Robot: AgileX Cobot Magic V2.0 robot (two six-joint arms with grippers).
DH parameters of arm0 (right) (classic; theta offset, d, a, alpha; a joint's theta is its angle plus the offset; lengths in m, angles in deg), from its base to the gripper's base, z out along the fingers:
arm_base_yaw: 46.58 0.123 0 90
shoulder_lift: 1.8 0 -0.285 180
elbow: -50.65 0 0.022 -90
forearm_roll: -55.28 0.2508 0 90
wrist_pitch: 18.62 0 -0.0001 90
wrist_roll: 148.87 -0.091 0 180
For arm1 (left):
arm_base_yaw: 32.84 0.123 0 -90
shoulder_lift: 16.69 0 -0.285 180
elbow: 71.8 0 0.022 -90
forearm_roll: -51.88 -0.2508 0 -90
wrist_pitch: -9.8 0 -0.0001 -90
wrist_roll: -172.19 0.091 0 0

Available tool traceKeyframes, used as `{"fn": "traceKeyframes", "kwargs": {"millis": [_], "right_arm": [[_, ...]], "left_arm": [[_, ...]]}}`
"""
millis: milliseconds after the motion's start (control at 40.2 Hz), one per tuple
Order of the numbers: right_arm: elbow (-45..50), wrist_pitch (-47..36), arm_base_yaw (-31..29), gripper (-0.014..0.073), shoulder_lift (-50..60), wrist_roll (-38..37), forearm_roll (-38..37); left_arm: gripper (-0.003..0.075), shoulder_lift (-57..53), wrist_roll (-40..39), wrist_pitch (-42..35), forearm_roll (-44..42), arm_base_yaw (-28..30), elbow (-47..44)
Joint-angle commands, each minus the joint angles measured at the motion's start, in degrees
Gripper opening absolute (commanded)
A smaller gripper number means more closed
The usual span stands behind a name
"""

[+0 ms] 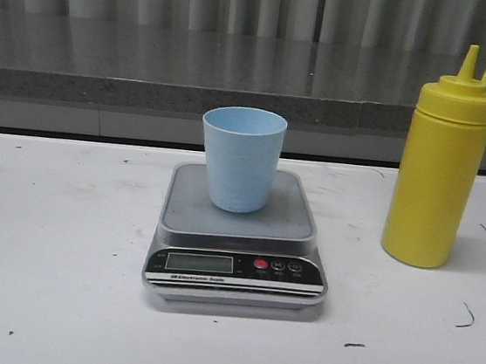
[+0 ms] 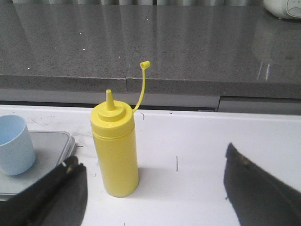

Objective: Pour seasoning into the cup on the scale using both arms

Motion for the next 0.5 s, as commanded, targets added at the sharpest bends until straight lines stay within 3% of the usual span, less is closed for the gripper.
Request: {"fn": "traceKeyframes", "kwargs": {"millis": [0, 472], "right_arm": [[-2.0, -4.5, -0.3, 0.0601, -0.9, 0.0, 0.2], [-2.0, -4.9, -0.3, 0.0601, -1.0, 0.0, 0.5]], "left_arm": [[-0.002, -2.2, -0.5, -6.1, 0.5, 0.1, 0.2], [-0.002, -2.8, -0.5, -5.7, 0.5, 0.1, -0.6]]}}
